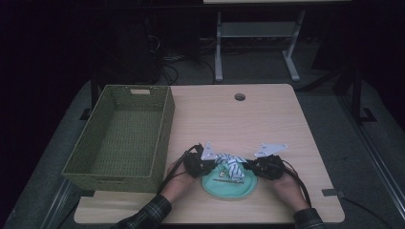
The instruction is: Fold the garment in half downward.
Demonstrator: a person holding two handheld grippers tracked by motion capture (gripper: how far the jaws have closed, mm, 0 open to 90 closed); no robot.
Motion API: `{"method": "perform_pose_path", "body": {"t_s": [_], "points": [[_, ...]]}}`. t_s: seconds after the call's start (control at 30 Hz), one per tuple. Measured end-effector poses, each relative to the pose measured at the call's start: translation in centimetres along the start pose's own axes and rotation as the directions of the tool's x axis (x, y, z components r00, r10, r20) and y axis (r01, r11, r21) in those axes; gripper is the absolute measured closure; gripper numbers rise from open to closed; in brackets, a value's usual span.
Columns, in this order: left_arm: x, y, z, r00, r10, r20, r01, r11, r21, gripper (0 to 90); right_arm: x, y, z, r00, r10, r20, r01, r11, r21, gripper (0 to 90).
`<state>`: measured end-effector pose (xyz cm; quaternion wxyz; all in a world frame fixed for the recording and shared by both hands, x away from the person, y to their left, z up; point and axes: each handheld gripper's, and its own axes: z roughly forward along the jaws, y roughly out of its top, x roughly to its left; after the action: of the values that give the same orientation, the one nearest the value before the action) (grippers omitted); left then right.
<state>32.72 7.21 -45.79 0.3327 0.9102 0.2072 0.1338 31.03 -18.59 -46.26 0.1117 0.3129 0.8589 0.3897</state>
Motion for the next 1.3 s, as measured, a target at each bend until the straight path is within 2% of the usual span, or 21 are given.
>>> {"method": "perform_pose_path", "body": {"t_s": [0.1, 0.17, 0.27, 0.33, 0.43, 0.6, 0.67, 0.73, 0.83, 0.9, 1.07, 1.17, 1.3], "points": [[0.7, 0.3, 0.1, 0.9997, -0.025, -0.001, 0.025, 0.9997, 0.000, 81.9, -0.7, 0.6, 0.3, 0.9995, -0.002, 0.032, 0.002, 1.000, 0.002, 83.8], [0.8, 0.3, -0.4, 0.9992, -0.038, 0.008, 0.039, 0.9992, -0.012, 79.1, -0.8, 0.6, 0.2, 0.9993, 0.007, 0.035, -0.007, 1.000, -0.008, 79.5], [0.6, 0.3, -1.8, 0.9982, -0.047, 0.037, 0.049, 0.9979, -0.043, 72.3, -0.9, 0.5, -0.5, 0.9996, 0.029, -0.003, -0.029, 0.999, -0.019, 72.4], [0.3, 0.2, -2.8, 0.9969, -0.053, 0.058, 0.057, 0.9962, -0.066, 68.8, -0.6, 0.5, -1.5, 0.9983, 0.042, -0.040, -0.043, 0.999, -0.031, 67.5], [-0.3, -0.1, -4.4, 0.9939, -0.057, 0.095, 0.066, 0.9935, -0.093, 64.8, -0.1, 0.2, -2.7, 0.9964, 0.047, -0.070, -0.050, 0.998, -0.044, 63.3], [-0.9, 0.0, -6.1, 0.9929, -0.051, 0.108, 0.066, 0.9880, -0.140, 64.3, 0.4, 0.0, -4.9, 0.9943, 0.053, -0.093, -0.061, 0.994, -0.092, 65.4], [-0.5, 0.5, -6.3, 0.9933, -0.061, 0.098, 0.076, 0.9858, -0.150, 71.6, 0.0, 0.2, -5.3, 0.9940, 0.056, -0.094, -0.068, 0.990, -0.127, 69.8], [0.1, 1.1, -6.0, 0.9947, -0.068, 0.077, 0.079, 0.9862, -0.145, 81.0, -0.6, 0.7, -5.2, 0.9936, 0.076, -0.083, -0.085, 0.990, -0.111, 74.7], [1.3, 1.8, -5.3, 0.9948, -0.085, 0.056, 0.091, 0.9867, -0.134, 88.7, -1.4, 1.3, -4.7, 0.9950, 0.082, -0.057, -0.088, 0.990, -0.113, 82.6], [2.2, 2.2, -4.4, 0.9951, -0.091, 0.038, 0.095, 0.9889, -0.114, 89.6, -2.1, 1.8, -4.0, 0.9961, 0.079, -0.039, -0.083, 0.990, -0.113, 89.1], [3.6, 2.2, -2.2, 0.9919, -0.122, 0.034, 0.125, 0.9896, -0.071, 89.7, -3.5, 2.4, -1.9, 0.9928, 0.114, -0.035, -0.117, 0.990, -0.081, 90.0], [3.7, 2.0, -1.3, 0.9910, -0.126, 0.044, 0.128, 0.9908, -0.044, 89.7, -4.0, 2.1, -0.6, 0.9906, 0.131, -0.041, -0.133, 0.990, -0.045, 90.0], [3.3, 1.5, -0.8, 0.9898, -0.124, 0.071, 0.126, 0.9913, -0.036, 89.7, -3.8, 1.7, 0.0, 0.9887, 0.134, -0.068, -0.136, 0.990, -0.024, 90.0]]}}
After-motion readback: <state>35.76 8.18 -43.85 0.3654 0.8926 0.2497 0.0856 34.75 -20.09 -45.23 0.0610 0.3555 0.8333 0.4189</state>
